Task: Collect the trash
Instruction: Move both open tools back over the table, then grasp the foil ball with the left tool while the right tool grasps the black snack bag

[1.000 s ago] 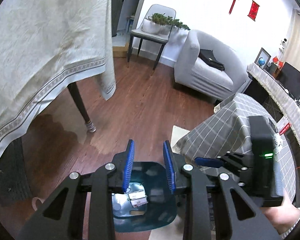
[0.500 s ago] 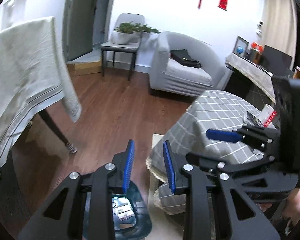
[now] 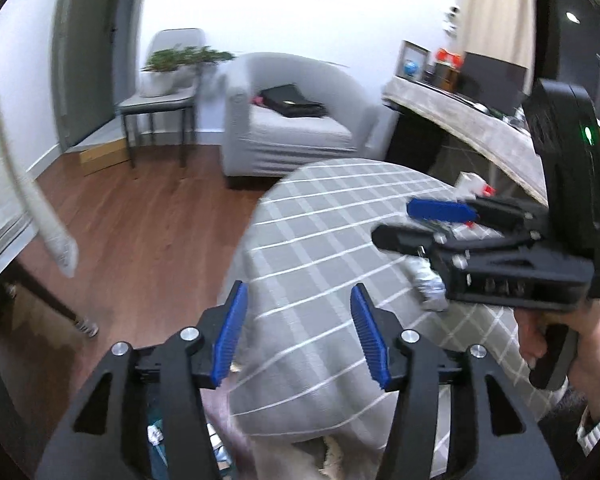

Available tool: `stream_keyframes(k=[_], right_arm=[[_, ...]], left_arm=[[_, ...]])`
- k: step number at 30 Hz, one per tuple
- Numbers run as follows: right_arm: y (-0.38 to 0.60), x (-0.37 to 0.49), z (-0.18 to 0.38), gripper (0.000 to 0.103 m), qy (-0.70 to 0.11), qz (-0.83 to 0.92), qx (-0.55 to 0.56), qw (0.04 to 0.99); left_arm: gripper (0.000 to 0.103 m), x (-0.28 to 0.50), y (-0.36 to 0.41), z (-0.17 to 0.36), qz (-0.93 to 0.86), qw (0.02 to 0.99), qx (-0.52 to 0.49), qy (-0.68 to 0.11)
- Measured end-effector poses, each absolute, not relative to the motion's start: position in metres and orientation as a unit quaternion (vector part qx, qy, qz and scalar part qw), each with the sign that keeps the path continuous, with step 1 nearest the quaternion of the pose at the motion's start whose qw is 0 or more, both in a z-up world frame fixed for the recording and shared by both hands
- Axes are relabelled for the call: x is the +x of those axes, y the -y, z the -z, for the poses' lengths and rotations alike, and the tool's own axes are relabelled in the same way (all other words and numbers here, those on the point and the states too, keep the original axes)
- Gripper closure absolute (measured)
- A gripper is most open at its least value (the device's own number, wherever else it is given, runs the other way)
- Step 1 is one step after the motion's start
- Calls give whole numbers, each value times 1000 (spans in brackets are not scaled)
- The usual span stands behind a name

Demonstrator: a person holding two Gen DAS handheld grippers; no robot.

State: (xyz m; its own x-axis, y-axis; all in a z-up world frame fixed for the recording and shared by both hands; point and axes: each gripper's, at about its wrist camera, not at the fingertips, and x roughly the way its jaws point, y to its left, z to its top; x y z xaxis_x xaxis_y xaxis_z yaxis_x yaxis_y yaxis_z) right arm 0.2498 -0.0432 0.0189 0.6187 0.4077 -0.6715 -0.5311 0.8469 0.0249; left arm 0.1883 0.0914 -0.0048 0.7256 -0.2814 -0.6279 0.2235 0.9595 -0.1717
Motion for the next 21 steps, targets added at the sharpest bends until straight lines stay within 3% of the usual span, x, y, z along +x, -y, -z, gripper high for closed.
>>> stream_keyframes(k=[11, 19, 21], right_arm=[[129, 275, -17, 27, -357, -216, -45, 908], [154, 277, -8, 20, -366, -214, -66, 903], [158, 277, -7, 12, -366, -217, -71, 902]], left_arm=[[32, 219, -11, 20, 209, 907, -27, -365], [30, 230, 21, 28, 214, 900, -16, -380], [30, 232, 27, 30, 217, 898, -13, -383]])
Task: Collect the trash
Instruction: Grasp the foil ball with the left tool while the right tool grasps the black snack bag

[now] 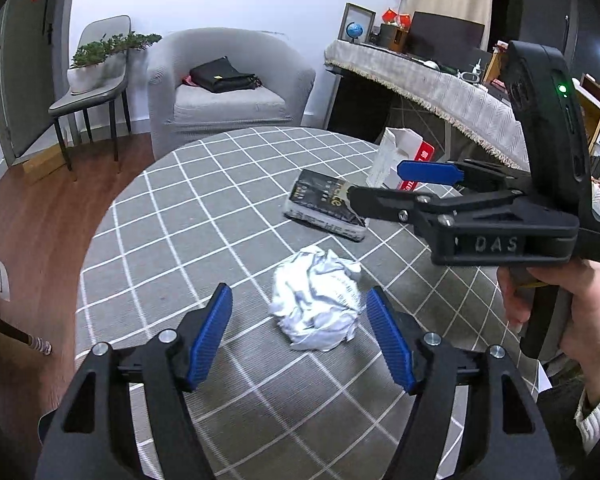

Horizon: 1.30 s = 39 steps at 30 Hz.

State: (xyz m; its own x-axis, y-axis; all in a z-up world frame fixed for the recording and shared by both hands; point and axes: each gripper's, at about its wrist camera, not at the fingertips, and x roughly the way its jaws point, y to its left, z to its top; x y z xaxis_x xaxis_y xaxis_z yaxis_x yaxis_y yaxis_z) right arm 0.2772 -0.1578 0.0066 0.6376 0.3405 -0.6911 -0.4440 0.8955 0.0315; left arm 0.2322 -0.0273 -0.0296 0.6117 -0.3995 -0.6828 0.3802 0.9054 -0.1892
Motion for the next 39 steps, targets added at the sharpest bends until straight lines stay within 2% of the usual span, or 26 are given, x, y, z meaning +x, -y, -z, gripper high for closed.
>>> stream_keyframes(k=[8, 14, 17, 36, 37, 39], right_arm=[[170, 282, 3, 12, -378, -218, -83, 896], [164, 292, 13, 12, -392, -237, -99, 883], [158, 299, 17, 12, -402, -243, -100, 877], [130, 330, 36, 12, -430, -226, -142, 863], [127, 329, 36, 13, -429, -228, -144, 862], [124, 329, 35, 24, -432, -234, -136, 860]], left_arm=[[33, 243, 41, 39, 224, 888, -11, -402], [47, 252, 45, 49, 218, 879, -9, -423], [50, 253, 47, 50, 220, 880, -7, -420], [51, 232, -7, 35, 217, 888, -38, -405], [51, 229, -11, 35, 216, 888, -36, -405], [51, 226, -16, 36, 214, 888, -36, -405]])
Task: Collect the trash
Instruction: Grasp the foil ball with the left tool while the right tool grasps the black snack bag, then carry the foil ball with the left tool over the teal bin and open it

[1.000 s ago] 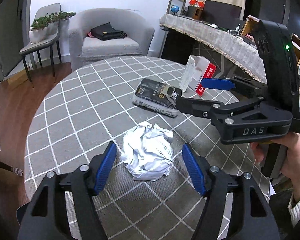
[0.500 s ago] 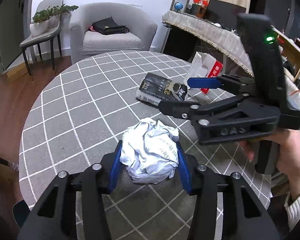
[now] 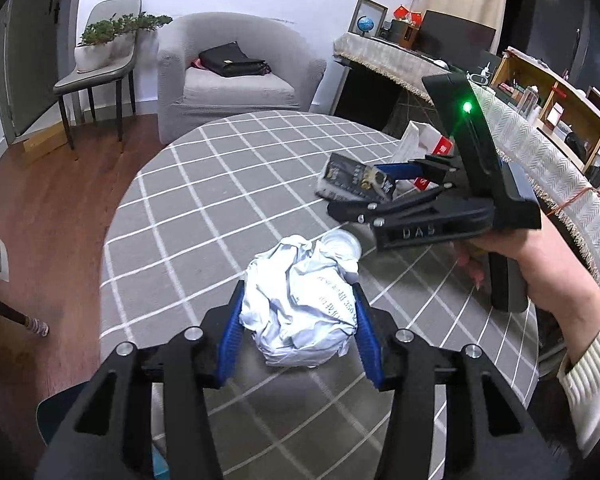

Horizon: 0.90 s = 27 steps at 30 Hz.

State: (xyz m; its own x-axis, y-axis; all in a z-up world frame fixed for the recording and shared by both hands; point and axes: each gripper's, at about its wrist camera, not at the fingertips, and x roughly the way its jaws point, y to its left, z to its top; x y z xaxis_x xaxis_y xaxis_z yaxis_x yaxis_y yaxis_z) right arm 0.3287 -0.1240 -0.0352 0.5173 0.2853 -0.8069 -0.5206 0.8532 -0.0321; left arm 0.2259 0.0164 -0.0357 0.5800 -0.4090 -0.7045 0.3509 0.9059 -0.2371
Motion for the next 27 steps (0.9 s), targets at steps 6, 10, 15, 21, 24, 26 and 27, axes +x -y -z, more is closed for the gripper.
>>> stream_keyframes(k=[6, 10, 15, 21, 24, 26, 27], right_arm=[[110, 333, 30, 44, -433, -223, -132, 863], [93, 332, 21, 45, -424, -230, -125, 867], [60, 325, 13, 45, -415, -257, -131, 863], [25, 315, 6, 45, -407, -292, -125, 856], [5, 311, 4, 45, -407, -312, -123, 850], [-8, 307, 3, 46, -409, -326, -116, 844], [-17, 305, 3, 46, -410, -337, -111, 840]], left_arm=[[51, 214, -45, 35, 198, 893, -49, -401], [51, 207, -66, 30, 184, 898, -67, -393], [51, 199, -90, 23, 159, 906, -78, -384], [51, 189, -124, 22, 122, 912, -82, -382], [51, 185, -144, 24, 106, 912, -89, -386], [51, 181, -155, 26, 96, 912, -92, -388], [51, 180, -160, 26, 91, 912, -93, -388]])
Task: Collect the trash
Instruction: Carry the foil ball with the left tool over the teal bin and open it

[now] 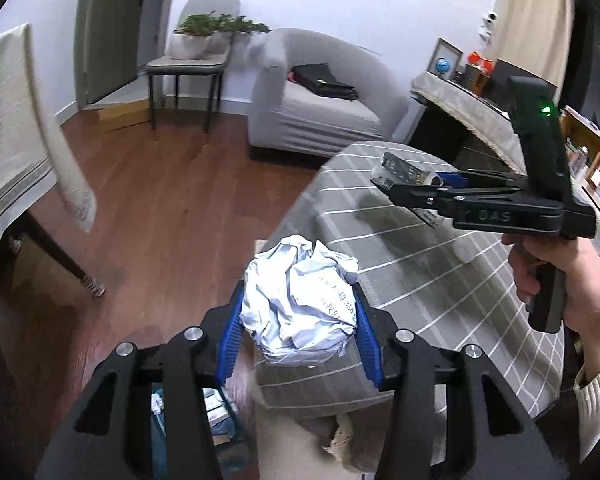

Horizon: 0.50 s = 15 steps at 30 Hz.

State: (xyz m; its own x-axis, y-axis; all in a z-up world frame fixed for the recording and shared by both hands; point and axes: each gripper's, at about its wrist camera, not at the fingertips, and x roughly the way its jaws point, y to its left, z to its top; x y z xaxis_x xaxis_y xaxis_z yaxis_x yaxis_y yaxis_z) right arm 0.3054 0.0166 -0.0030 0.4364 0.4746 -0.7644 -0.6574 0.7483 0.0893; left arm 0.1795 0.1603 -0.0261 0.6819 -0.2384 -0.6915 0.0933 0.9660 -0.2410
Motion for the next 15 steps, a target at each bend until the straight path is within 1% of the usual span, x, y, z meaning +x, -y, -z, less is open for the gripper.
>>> stream_keyframes(k=[10, 15], right_arm=[[-86, 275, 6, 46, -412, -399, -123, 810], [-121, 259, 15, 46, -417, -421, -137, 794]], left_arm=[[51, 160, -208, 36, 49, 909, -105, -401], [51, 150, -232, 49, 23, 903, -104, -417]])
